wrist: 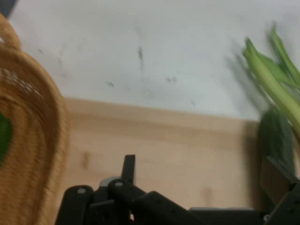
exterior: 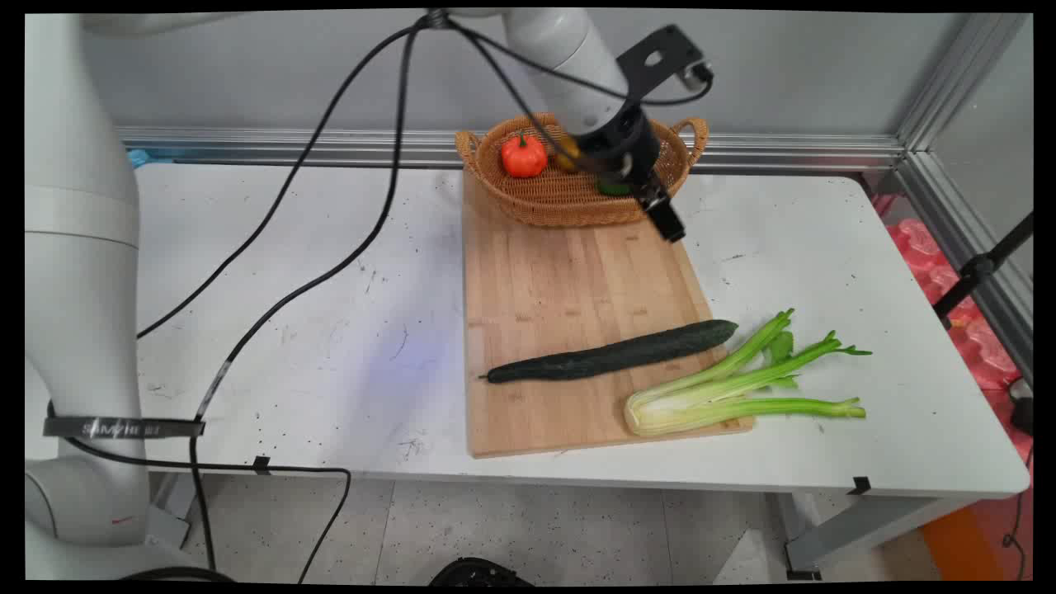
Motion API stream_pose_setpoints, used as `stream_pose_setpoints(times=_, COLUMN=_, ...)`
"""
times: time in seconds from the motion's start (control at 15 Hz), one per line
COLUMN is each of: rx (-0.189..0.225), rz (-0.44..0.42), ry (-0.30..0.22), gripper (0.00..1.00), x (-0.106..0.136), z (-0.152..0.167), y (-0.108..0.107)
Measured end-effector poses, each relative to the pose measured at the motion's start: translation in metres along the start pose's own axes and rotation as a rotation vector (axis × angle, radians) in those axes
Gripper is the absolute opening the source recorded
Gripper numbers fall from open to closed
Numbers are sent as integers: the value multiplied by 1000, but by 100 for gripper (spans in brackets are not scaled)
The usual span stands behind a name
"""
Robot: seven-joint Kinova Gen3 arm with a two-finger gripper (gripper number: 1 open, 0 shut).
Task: Pick up the cucumber from the cutting board
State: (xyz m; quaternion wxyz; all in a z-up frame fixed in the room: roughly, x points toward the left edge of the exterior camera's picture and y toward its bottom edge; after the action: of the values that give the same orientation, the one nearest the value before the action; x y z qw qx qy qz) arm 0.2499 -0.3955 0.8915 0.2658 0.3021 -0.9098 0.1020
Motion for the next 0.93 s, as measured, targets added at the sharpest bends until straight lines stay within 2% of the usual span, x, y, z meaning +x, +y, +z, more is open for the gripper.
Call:
stream_pose_setpoints(times=0.47, rx=-33, rz=34, ry=-67, gripper=100, x=-54, z=-2, y=43)
stream_pose_setpoints(times=0.93, rx=-35, rz=94, ry=-82, gripper=100, x=-90, z=15, y=72)
